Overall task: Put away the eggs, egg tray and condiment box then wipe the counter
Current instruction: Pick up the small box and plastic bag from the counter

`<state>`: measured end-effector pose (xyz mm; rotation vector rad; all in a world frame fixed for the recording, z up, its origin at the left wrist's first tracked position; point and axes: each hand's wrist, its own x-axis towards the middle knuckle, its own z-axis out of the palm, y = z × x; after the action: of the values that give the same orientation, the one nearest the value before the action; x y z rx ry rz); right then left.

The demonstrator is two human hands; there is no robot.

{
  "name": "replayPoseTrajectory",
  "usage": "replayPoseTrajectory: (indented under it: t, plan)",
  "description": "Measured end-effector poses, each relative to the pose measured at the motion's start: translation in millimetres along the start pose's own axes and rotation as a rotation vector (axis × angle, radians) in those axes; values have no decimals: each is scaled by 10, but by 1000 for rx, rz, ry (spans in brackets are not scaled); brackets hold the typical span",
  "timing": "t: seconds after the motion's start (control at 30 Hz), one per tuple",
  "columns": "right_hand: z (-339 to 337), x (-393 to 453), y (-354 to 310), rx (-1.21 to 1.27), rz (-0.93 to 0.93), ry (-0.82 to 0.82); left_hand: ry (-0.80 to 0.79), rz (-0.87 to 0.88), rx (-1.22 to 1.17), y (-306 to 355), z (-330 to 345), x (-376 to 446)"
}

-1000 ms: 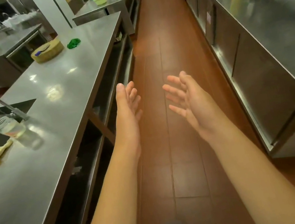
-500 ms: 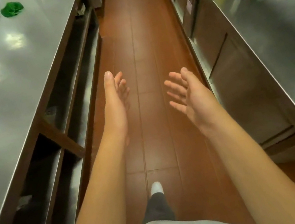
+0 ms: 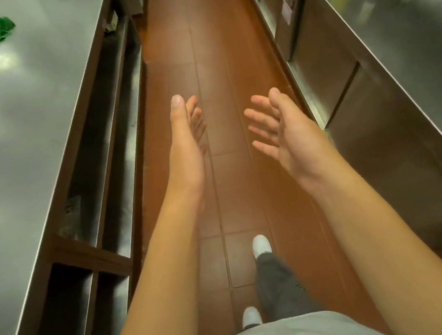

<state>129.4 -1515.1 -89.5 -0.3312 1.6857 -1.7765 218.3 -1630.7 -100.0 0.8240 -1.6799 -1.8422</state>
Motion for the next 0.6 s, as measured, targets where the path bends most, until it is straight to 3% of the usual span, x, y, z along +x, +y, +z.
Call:
replayPoseTrajectory:
  t: [0.6]
  plan:
    - [102, 3133, -976, 47, -24, -160, 117, 73, 57, 582, 500, 2800]
